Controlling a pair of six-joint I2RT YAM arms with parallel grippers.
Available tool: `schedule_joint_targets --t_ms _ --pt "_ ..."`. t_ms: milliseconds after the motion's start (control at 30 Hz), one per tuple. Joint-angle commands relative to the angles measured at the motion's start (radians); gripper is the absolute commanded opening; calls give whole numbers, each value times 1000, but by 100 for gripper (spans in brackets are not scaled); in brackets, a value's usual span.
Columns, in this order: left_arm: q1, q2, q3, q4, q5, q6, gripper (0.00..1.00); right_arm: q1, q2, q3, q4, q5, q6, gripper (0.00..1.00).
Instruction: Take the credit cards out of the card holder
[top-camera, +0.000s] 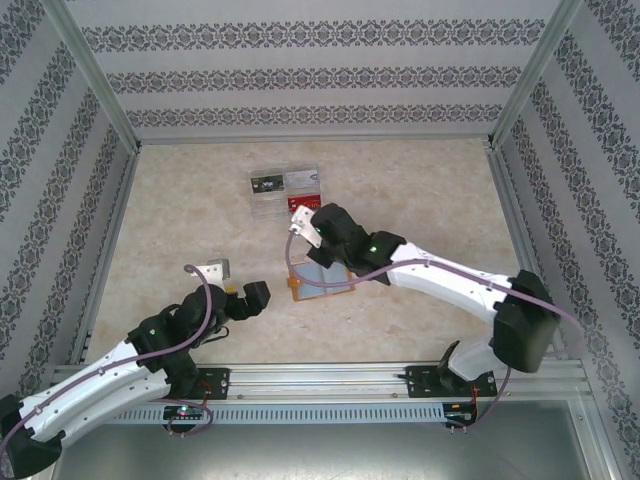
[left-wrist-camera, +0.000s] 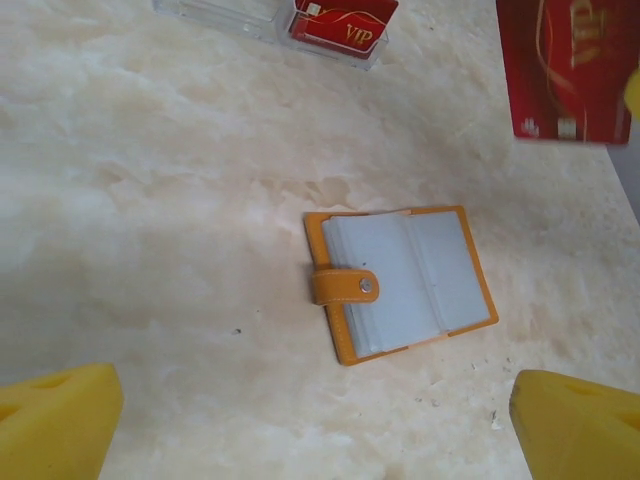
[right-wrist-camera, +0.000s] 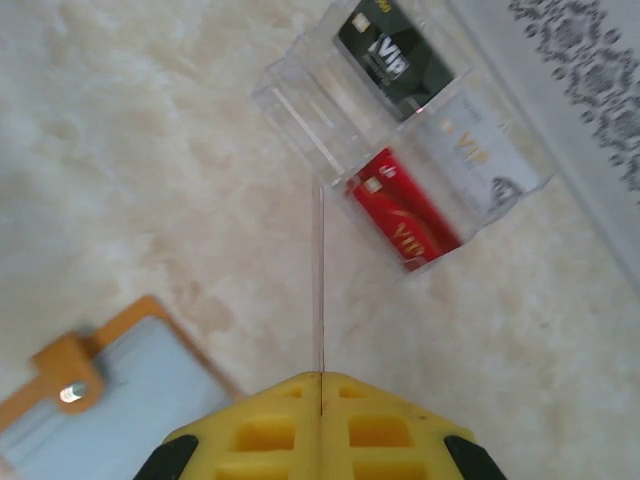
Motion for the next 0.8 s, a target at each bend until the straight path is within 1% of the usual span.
schedule_joint_targets --t_ms 0,100,267,600,767 --pt "-8 -35 -14 -73 -42 -9 100 4 100 68 27 121 -235 0" --pt "-8 -76 -26 -95 -53 -13 100 -11 181 129 35 115 -350 0" --pt "-7 -139 -30 -139 -67 -14 100 -48 286 219 38 126 -482 0" --pt "-8 -181 -13 -203 -108 -16 100 -101 449 342 55 123 -603 0" --pt "-7 -181 -12 -210 -121 -17 100 -114 493 365 63 115 -613 0"
